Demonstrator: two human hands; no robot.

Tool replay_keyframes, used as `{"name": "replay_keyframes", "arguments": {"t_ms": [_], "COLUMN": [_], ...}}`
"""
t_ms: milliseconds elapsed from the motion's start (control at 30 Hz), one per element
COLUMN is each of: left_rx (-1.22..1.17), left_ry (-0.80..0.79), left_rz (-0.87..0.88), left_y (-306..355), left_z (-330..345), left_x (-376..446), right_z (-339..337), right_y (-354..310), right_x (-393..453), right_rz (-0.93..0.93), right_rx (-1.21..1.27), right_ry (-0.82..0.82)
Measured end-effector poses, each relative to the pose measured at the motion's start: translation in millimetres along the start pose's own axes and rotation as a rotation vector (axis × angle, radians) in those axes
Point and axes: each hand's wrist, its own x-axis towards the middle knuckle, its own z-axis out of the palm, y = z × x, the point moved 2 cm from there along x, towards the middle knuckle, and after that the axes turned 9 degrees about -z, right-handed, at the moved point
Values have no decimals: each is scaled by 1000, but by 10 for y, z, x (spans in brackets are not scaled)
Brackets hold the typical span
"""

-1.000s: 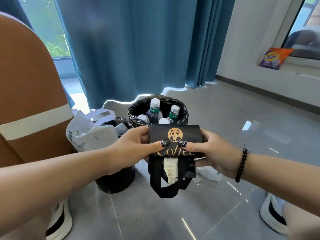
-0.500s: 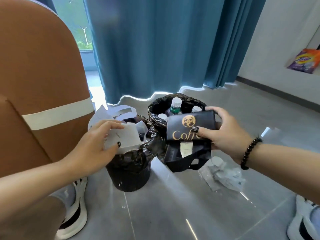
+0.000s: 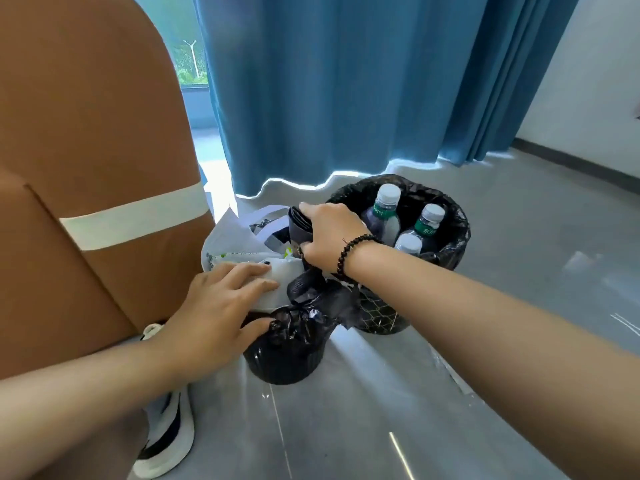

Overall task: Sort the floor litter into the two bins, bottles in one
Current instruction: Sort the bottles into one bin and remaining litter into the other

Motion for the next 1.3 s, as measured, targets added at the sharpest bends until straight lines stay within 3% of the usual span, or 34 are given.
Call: {"name": "replay_keyframes", "arguments": {"t_ms": [167, 300, 533, 833, 967, 1167, 1300], "left_rx": [80, 51, 5, -95, -125, -128, -112], "left_ry": [-33, 84, 70, 81, 102, 139, 119], "left_rz": [74, 76, 41, 37, 58, 113, 94], "left_y": [24, 11, -3, 16, 35, 44, 14], "left_z": [132, 210, 270, 302, 267, 207, 205], "left_x": [-25, -50, -97, -116, -91, -94, -82], "right_z": [187, 4, 201, 461, 638, 652, 681], "right_y": [-136, -169, -109, -92, -177, -349, -197], "right_x": [192, 416, 448, 394, 254, 207, 228], "right_rz": [41, 117, 244, 200, 87, -68, -2], "right_rx": [-69, -24, 56, 24, 19, -35, -39], "right_ry": [-187, -183, -211, -156, -117, -247, -358]}}
